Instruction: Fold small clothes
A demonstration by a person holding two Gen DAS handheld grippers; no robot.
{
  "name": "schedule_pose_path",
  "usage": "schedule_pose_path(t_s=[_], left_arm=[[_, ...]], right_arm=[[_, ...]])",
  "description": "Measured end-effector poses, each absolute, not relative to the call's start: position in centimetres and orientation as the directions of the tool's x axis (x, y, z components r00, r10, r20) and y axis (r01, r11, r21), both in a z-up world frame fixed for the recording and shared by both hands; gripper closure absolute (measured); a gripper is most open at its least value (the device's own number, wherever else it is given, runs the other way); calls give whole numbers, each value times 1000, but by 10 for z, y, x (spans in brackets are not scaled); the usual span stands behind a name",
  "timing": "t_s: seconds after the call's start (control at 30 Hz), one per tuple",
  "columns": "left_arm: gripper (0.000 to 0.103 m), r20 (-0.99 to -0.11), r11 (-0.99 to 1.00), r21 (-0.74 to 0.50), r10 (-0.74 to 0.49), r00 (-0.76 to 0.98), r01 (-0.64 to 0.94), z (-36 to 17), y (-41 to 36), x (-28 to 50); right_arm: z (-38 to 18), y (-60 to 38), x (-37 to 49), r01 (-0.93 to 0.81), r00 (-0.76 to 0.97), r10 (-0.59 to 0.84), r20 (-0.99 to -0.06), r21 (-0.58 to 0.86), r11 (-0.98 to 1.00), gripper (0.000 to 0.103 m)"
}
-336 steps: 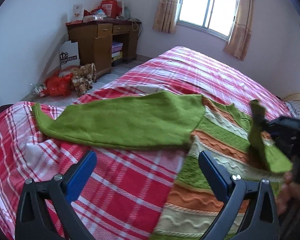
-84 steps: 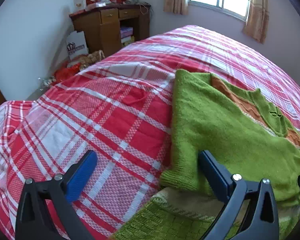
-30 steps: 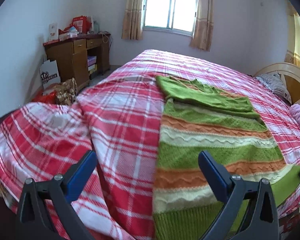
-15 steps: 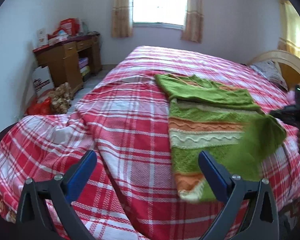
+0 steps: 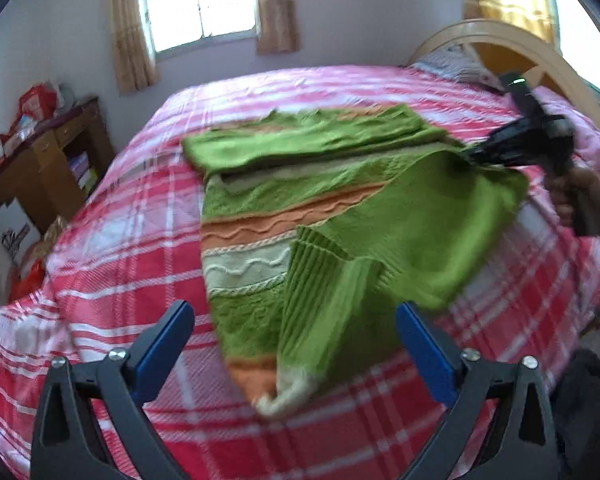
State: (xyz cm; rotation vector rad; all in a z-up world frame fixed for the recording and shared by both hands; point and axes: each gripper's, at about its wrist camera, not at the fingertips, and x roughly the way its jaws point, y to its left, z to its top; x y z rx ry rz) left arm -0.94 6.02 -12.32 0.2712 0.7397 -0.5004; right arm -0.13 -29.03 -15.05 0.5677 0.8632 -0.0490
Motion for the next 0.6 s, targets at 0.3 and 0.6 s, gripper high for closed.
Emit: schedule_pose_path(t_s=[0.3,0.6], left_arm=[[66,-740,884,-273,-446,504,380,-139,93,32],[5,-671,840,-290,-520,528,459,-127,91,4]], right_arm=[[-126,-314,-41,170,774,338,-536,690,704,36],[-106,-304,-84,189,794,161,-586,490,851,36]])
